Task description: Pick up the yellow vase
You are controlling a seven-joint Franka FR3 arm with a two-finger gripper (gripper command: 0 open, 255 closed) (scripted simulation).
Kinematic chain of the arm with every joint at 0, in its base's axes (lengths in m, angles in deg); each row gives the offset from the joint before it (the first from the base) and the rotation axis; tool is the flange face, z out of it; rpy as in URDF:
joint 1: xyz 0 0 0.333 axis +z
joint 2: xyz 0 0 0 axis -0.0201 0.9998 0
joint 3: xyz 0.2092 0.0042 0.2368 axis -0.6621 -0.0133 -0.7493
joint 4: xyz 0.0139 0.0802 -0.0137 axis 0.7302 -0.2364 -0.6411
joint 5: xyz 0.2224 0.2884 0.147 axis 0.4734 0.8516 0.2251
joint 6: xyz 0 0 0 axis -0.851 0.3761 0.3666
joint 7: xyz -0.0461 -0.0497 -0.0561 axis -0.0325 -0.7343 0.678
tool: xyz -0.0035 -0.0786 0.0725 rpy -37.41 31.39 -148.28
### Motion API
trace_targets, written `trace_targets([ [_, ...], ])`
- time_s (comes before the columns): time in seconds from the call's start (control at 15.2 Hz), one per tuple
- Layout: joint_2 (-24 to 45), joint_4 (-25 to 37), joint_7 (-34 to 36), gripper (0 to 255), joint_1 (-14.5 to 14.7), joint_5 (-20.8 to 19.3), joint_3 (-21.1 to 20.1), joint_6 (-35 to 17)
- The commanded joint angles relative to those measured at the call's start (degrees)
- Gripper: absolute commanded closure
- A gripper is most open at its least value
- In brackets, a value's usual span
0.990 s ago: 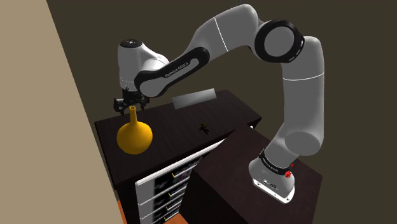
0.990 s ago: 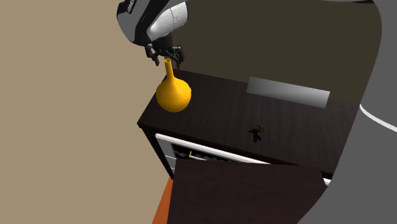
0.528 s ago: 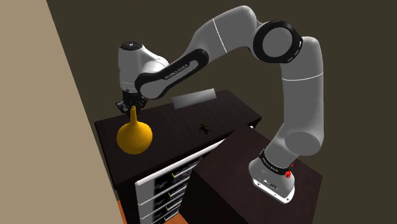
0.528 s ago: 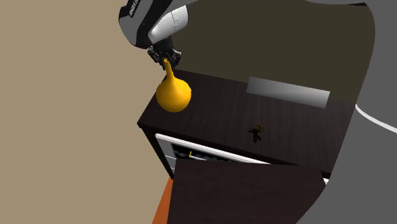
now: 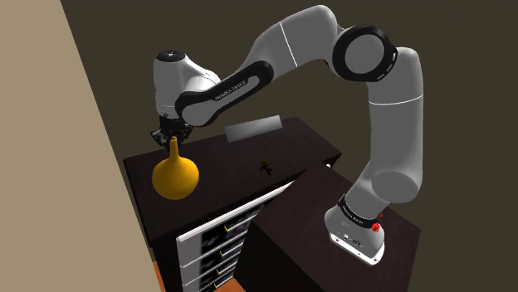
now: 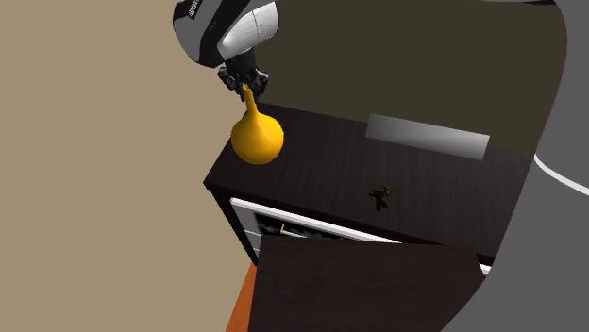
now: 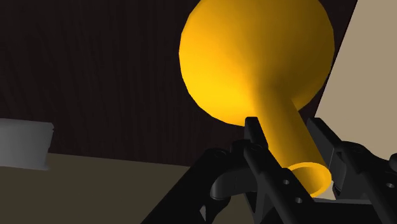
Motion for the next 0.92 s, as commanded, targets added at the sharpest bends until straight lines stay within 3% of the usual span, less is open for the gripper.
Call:
trace_targets([
  [0.0,-1.00,0.09,-0.45,255,-0.30,0.55,-0.38,0.93],
  [0.86,-5.46,2.23,-2.70,255,-1.36,3.47,-2.14,7.15],
])
